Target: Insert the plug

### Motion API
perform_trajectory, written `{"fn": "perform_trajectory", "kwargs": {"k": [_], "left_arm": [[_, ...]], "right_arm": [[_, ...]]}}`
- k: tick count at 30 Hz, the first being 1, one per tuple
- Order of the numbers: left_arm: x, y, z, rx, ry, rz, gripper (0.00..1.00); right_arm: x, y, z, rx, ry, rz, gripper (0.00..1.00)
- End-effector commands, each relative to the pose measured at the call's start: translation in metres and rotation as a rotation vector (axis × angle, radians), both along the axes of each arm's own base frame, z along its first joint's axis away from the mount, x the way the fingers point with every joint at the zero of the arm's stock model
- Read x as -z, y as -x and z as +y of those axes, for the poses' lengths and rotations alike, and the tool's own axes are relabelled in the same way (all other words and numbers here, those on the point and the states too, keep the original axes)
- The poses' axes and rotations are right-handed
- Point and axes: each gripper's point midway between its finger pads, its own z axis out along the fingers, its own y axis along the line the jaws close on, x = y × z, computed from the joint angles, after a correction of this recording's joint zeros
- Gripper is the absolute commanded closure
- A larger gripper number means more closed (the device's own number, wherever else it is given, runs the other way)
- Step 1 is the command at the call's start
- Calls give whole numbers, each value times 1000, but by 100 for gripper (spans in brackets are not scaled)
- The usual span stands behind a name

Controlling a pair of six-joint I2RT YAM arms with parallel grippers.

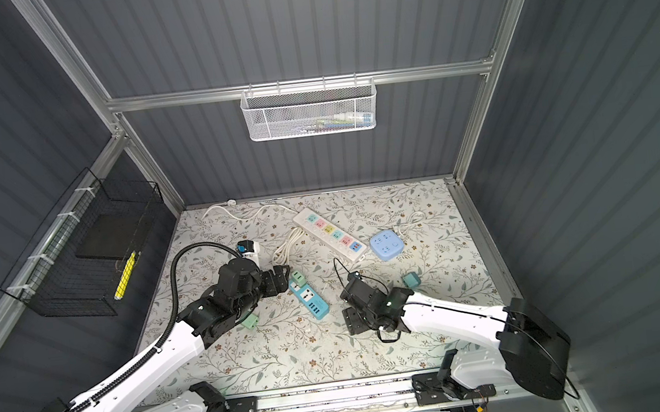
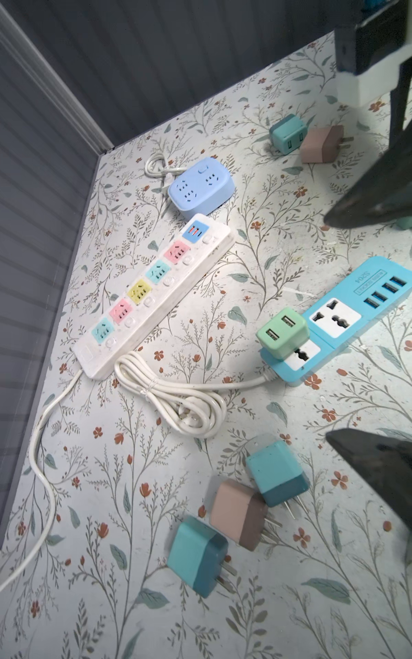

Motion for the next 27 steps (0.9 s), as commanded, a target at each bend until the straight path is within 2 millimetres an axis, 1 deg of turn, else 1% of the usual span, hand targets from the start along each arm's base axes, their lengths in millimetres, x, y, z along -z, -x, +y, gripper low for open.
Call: {"fn": "perform_trajectory", "kwargs": {"k": [1, 3, 5, 7, 10, 13, 17, 21, 22, 25, 27], "left_arm": [[-16, 12, -42, 239, 86, 1, 23], [-14, 15, -53, 287, 133, -11, 26], [-7, 14, -58, 302, 103, 8, 25], [-1, 18, -68, 331, 54, 25, 26], [3, 27, -88, 388, -32, 16, 27], [6, 33, -101, 425, -40, 13, 26], [8, 35, -109, 436, 1, 31, 26], [11, 38, -109, 444, -5, 52, 26], [13, 40, -108, 444, -11, 58, 26], [15, 43, -106, 454, -18, 74, 25], [18, 46, -107, 464, -18, 84, 25]], "right_arm": [[16, 12, -27, 88, 52, 39, 24], [23, 17, -38, 130, 64, 53, 26], [28, 22, -47, 165, 67, 64, 27], [32, 27, -52, 183, 58, 75, 27], [40, 31, -57, 199, 58, 94, 27], [45, 28, -55, 196, 54, 100, 27], [47, 20, -47, 183, 66, 97, 27], [44, 5, -33, 160, 36, 86, 27], [41, -2, -26, 157, 15, 69, 27], [36, -14, -21, 147, 1, 54, 27], [33, -22, -23, 154, 7, 48, 27]]}}
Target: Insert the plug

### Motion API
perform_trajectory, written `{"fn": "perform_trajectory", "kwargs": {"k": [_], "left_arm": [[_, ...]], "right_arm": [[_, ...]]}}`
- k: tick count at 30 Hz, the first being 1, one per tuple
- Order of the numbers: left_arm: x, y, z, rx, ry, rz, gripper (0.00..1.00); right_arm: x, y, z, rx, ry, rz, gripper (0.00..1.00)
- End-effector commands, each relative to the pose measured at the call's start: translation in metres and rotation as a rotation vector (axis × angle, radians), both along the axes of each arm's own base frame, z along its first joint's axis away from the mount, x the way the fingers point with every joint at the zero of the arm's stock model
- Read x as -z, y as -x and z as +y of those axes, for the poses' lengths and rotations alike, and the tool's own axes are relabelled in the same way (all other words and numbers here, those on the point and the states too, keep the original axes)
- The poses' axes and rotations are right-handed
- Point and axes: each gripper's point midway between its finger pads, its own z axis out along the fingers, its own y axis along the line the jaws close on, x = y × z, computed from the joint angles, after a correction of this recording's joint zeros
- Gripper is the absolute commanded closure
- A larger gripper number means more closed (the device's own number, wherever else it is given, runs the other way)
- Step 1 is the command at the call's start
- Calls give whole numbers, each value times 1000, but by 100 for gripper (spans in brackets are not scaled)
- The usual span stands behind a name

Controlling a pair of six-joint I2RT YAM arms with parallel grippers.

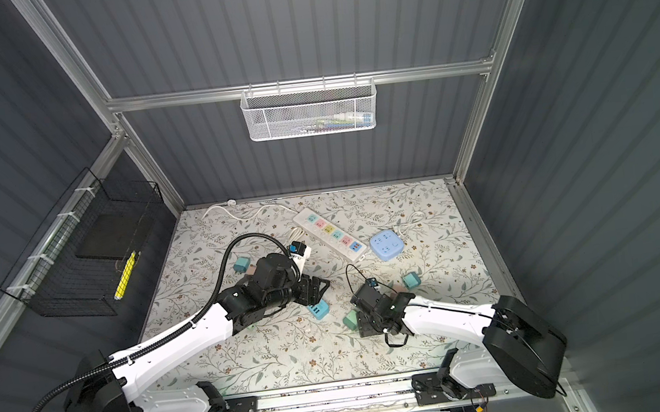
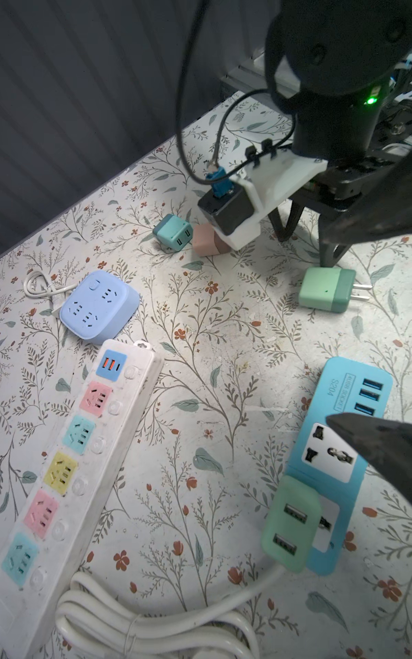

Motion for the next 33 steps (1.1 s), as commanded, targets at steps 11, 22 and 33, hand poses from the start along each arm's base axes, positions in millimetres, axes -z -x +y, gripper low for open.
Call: {"fn": "perform_trajectory", "kwargs": {"k": [11, 22, 33], "left_arm": [[28, 26, 1, -119, -278, 30, 31], [101, 59, -54, -125, -511, 171, 23], [148, 63, -63, -121, -586, 230, 32]], "right_arm": [[-44, -28, -43, 132, -78, -120, 25], [-62, -46, -114, 436, -80, -258, 19], [-60, -40, -112, 423, -126, -275, 19]]}}
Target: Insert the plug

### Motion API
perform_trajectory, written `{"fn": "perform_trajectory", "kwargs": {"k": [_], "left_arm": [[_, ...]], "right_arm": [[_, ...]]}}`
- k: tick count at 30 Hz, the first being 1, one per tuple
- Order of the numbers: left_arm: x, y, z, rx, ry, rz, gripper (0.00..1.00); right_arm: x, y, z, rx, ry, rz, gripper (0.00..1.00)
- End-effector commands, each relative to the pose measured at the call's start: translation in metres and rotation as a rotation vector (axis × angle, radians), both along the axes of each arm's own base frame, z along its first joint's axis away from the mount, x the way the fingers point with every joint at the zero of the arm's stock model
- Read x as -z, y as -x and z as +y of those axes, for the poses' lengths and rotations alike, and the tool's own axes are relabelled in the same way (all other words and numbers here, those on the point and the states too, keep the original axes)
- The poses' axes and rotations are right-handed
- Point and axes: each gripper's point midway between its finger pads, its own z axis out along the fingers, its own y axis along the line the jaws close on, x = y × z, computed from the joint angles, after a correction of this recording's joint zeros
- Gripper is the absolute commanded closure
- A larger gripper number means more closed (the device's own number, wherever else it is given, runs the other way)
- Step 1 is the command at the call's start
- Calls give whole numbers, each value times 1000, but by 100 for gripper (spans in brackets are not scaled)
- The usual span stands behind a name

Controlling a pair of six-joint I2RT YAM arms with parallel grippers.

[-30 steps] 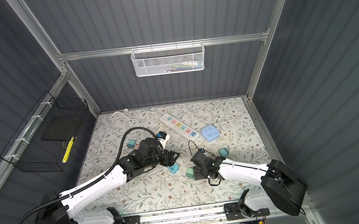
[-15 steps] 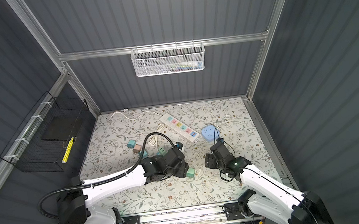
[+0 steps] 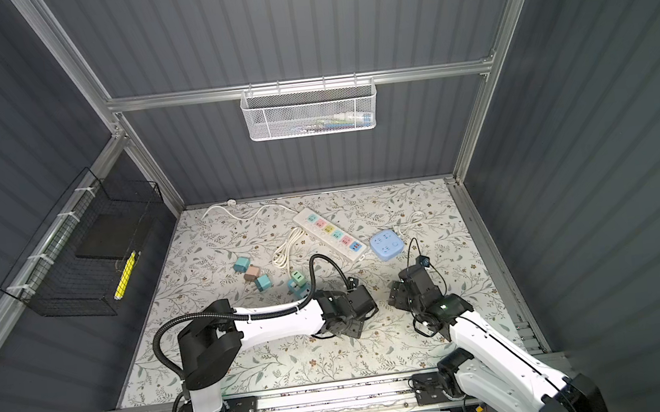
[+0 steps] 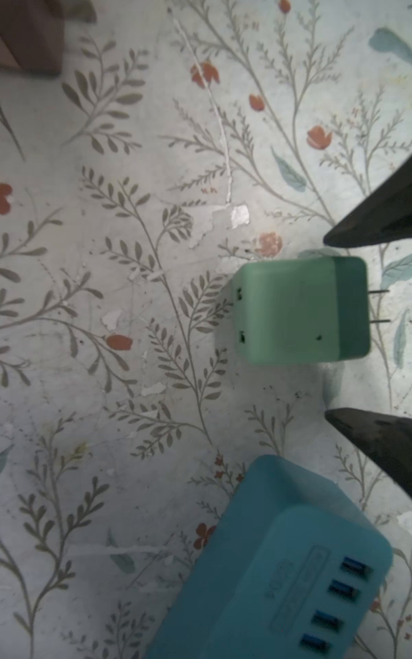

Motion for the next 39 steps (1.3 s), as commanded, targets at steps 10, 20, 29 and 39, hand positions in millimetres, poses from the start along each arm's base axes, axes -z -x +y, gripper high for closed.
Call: {"fn": "perform_trajectory", "kwargs": {"k": [10, 20, 29, 39], "left_arm": [[15, -8, -2, 73, -88, -37, 43], [-19, -18, -5, 208, -77, -144, 74], [-117, -22, -6, 351, 351, -548, 94], [-140, -16, 19, 411, 411, -717, 94]], "right_arm": [[-2, 6, -5, 0, 5, -11, 20], [-15, 6, 7, -70, -41, -44, 21], [-67, 7, 56, -310, -245, -203, 31], [-122, 9, 123, -606, -518, -275, 43]]}}
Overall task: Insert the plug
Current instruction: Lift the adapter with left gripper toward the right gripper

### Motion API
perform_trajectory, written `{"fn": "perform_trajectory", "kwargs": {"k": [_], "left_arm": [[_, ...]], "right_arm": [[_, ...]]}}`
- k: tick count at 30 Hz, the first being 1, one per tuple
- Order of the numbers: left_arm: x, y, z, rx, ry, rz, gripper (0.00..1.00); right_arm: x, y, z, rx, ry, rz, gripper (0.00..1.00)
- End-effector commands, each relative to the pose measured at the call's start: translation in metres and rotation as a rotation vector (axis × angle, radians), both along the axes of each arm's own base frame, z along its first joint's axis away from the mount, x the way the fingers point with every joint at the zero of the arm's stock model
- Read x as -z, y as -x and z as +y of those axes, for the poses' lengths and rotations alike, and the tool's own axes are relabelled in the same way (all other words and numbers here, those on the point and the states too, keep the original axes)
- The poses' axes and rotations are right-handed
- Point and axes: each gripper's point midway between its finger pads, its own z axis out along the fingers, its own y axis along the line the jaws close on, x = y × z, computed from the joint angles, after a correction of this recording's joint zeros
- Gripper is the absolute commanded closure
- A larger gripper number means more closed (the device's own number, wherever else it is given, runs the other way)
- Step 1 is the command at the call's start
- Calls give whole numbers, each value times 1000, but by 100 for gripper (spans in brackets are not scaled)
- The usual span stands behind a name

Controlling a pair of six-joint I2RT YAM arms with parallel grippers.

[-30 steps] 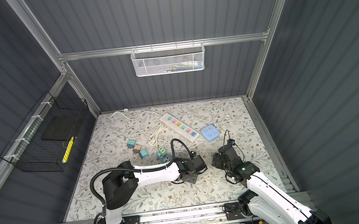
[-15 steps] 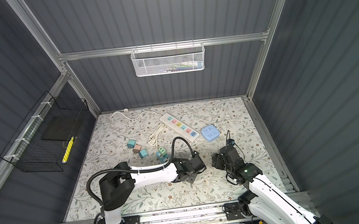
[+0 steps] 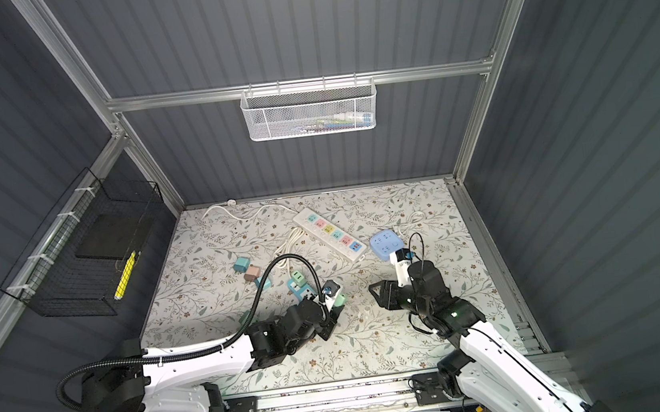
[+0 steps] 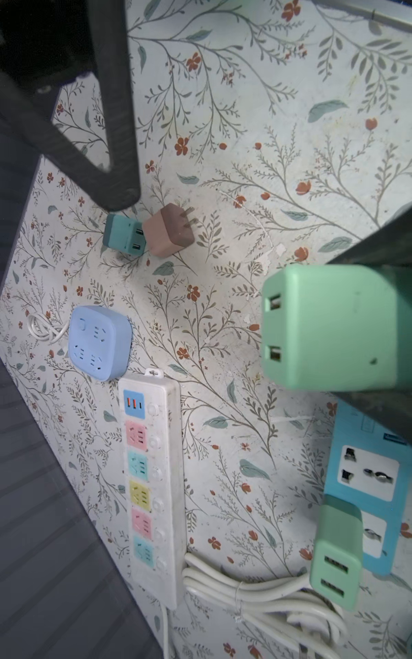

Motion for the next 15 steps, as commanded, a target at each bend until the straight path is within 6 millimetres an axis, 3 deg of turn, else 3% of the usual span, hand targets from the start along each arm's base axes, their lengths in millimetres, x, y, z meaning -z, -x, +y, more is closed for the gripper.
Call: {"fn": "perform_trajectory", "kwargs": {"k": [1, 9, 15], "left_arm": [[-34, -3, -6, 18, 78, -94, 94], [-34, -2, -3, 15, 62, -77, 92], [-41, -4, 1, -6, 90, -86, 91]], "right_arm": [[-51, -1, 34, -157, -160, -96, 41], [-59, -1, 72, -273, -188, -92, 37], [-43, 5, 92, -326, -156, -46, 39]]}}
